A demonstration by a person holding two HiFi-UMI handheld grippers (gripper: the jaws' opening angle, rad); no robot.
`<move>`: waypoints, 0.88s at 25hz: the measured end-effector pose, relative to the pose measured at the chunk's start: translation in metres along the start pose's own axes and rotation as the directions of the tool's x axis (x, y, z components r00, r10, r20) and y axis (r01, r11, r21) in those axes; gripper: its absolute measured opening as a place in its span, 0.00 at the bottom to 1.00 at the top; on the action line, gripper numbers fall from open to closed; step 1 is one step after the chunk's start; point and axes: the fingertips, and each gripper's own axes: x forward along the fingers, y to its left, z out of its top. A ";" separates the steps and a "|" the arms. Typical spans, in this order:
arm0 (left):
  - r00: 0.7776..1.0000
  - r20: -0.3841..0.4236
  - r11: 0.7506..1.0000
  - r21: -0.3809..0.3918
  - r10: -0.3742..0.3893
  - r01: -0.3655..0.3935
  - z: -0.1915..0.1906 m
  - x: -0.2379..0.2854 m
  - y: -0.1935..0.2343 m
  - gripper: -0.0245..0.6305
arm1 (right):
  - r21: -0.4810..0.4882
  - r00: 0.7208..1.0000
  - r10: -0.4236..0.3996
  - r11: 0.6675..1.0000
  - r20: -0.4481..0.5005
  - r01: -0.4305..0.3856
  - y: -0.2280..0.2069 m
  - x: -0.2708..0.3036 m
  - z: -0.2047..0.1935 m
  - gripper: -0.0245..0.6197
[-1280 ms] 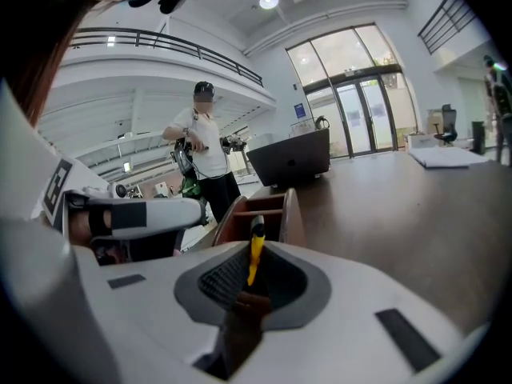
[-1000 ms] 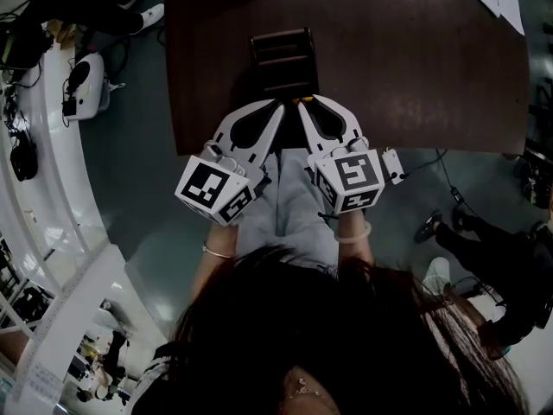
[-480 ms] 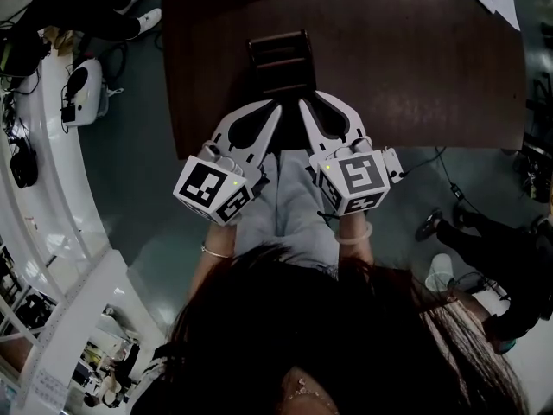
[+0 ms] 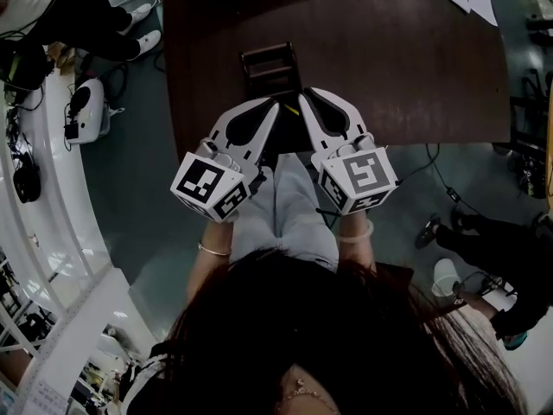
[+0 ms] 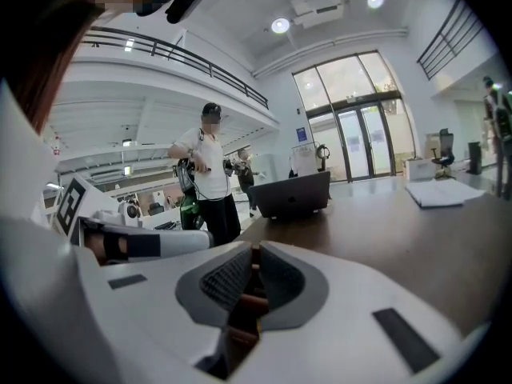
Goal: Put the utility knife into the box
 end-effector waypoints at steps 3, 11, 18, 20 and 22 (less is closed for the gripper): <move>1.000 0.017 1.000 0.028 -0.009 0.008 0.013 0.000 -0.010 0.04 | -0.023 0.999 0.011 1.000 0.032 -0.010 0.002 -0.009 0.019 0.08; 0.998 0.064 0.993 0.120 -0.011 0.004 0.056 -0.013 -0.032 0.04 | -0.072 0.993 0.043 0.997 0.106 -0.035 0.024 -0.036 0.063 0.06; 0.993 0.115 0.979 0.204 -0.021 -0.003 0.088 -0.025 -0.049 0.04 | -0.116 0.980 0.026 0.993 0.196 -0.003 0.032 -0.058 0.102 0.06; 0.991 0.129 0.976 0.217 -0.023 -0.006 0.097 -0.030 -0.056 0.04 | -0.120 0.976 0.027 0.993 0.216 -0.001 0.035 -0.067 0.111 0.06; 0.990 0.142 0.973 0.229 -0.025 -0.008 0.105 -0.033 -0.061 0.04 | -0.123 0.972 0.029 0.992 0.233 0.000 0.037 -0.073 0.119 0.06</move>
